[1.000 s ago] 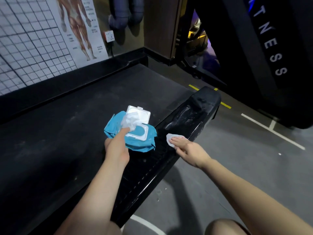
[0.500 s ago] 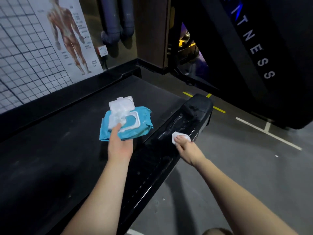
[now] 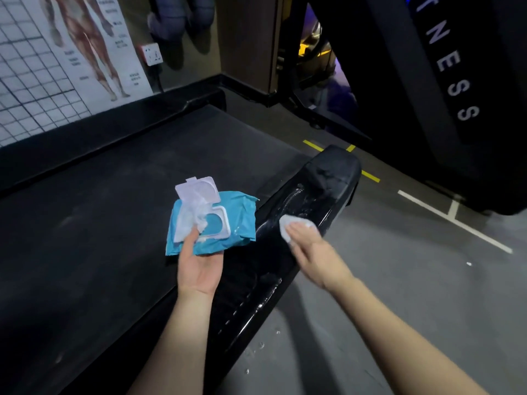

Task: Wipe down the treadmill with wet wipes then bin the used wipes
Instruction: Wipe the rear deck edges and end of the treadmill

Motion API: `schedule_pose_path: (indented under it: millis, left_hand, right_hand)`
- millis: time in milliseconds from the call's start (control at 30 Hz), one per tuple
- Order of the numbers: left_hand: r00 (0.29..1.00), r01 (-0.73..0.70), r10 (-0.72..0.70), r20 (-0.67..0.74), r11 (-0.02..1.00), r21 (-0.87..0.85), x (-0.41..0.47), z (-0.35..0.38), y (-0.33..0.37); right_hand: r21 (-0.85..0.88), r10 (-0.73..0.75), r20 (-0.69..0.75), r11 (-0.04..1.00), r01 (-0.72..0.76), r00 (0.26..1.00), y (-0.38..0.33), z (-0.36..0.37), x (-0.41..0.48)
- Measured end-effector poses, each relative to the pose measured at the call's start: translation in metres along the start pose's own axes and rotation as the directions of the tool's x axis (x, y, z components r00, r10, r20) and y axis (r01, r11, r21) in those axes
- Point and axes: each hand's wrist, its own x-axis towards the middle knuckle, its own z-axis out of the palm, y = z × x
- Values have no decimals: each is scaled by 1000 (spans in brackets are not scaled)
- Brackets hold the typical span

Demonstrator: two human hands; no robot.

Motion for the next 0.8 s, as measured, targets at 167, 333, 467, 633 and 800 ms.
schedule_pose_path:
  millis: [167,333,467,633,800]
  left_hand:
    - [999,9,-9,38,1000,8,2,-1,1]
    - [999,25,-25,39,1000,4,3,-2,0]
    - [999,40,-40,36,999,0,4,-1,0]
    - [999,13,-12,37,1000,-24,6,-1,-3]
    - [1000,1,-1,8,999,-33,9,-3,-5]
  right_hand:
    - [-90,118,-47,989,-122,992,40,-34,59]
    - [-97,207,-109,971,-218,972,47,-33,74]
    - [-84,242,-141,963,-255,960,44,-25,64]
    - [-4,281,-154,958,-286,947,36,-18,46]
    - [-57,184,-77,980,-188,980,20,-20,24]
